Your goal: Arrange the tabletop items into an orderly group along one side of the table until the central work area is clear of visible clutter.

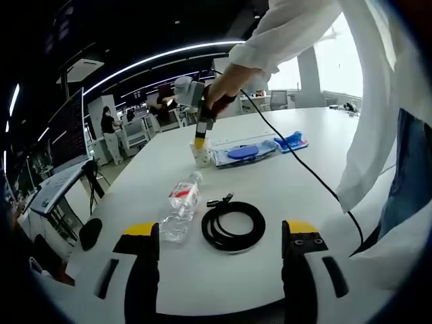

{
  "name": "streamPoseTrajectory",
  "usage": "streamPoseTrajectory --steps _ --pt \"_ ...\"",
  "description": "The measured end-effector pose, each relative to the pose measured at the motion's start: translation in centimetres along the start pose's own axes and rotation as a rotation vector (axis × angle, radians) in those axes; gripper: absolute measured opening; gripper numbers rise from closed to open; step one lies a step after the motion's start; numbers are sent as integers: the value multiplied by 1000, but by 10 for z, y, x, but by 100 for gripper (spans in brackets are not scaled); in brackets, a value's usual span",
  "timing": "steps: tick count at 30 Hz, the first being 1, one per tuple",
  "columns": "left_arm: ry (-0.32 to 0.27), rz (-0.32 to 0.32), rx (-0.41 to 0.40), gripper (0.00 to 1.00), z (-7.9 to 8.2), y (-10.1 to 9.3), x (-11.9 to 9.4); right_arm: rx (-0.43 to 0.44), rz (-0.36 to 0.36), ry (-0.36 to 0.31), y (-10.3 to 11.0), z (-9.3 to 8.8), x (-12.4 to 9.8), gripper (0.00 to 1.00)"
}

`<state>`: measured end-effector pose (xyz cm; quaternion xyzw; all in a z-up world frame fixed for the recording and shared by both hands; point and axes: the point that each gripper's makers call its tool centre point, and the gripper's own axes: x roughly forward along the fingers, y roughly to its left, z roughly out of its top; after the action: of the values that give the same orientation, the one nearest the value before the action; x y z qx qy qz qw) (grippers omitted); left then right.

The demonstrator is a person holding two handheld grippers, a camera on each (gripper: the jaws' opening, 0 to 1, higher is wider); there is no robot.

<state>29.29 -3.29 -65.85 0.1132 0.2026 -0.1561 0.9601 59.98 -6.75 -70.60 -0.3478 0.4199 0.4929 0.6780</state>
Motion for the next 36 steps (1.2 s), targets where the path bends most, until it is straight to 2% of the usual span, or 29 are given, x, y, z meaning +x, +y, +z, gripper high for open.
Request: streamPoseTrajectory --steps 7,13,17,20,25,32,36 --pt "6 0 3 74 -1 1 0 8 4 -19 1 2 -3 2" --pt "13 5 7 74 -2 3 0 23 0 -52 3 6 -10 15" --pt "14 6 8 74 -3 3 0 36 -12 -79 4 8 -16 27" --pt "24 8 7 73 -5 4 0 96 -18 -141 6 11 -25 36" --pt "33 6 8 72 -6 4 1 122 -20 -170 11 3 -42 45" --pt "52 5 5 70 -9 4 2 156 -39 -217 15 -6 -61 65" --pt "63 4 4 69 -11 3 2 216 -50 -268 16 -11 -73 75"
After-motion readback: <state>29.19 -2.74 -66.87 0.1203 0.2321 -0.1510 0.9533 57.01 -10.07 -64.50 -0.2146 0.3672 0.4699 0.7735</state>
